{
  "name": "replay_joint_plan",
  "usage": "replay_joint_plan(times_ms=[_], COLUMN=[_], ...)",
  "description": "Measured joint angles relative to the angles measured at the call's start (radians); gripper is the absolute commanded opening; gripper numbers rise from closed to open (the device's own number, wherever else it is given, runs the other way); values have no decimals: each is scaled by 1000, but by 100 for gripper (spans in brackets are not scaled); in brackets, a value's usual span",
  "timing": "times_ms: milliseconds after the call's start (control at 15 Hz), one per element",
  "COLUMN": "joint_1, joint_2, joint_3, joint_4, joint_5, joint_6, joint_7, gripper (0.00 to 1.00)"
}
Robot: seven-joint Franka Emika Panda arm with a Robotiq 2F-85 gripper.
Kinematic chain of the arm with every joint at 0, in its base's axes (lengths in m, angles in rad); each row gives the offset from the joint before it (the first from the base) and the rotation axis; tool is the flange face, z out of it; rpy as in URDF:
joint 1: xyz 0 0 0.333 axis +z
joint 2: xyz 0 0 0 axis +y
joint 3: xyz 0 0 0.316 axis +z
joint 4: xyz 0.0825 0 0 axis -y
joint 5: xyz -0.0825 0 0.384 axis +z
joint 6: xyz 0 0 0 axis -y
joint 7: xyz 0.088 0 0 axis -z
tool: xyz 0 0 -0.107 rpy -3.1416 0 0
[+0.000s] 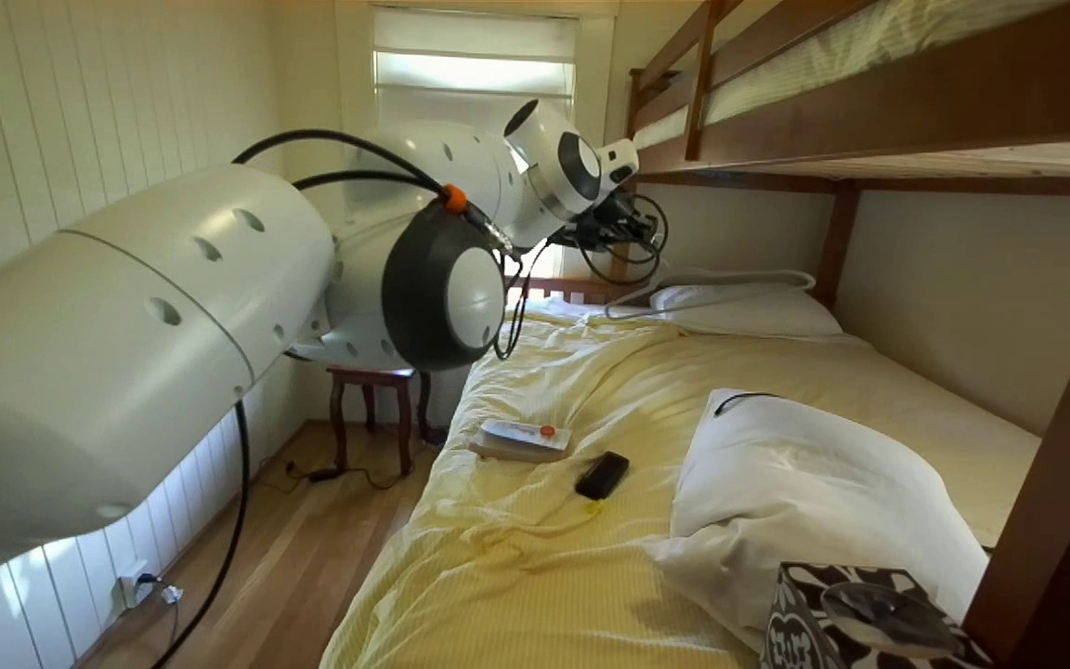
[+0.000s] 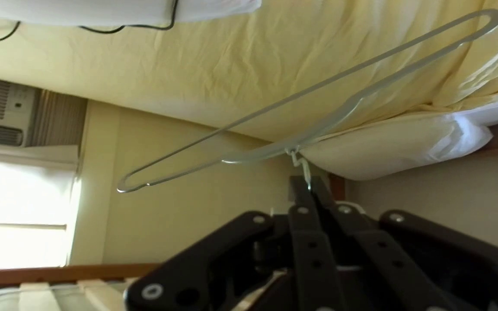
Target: Pick up the hanger and lean it on the pillow
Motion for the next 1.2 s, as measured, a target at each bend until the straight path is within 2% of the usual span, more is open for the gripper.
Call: replay_joint_plan(times_ms=[200,267,467,867,1067,1200], joint_1=[46,54,51,53,61,66], joint_2=[-6,-8,-13,-12,-13,-13], joint_3=[-102,-103,-47,-65,-104,-103], joint_4=[35,44,44,38,39,38], joint_5=[-54,-35,110,121,123,136], joint_6=[-101,-121,-122,-122,-240,-337], joint_7=[54,42,-25,-33,68,130], gripper=[1,1,4,1,1,1])
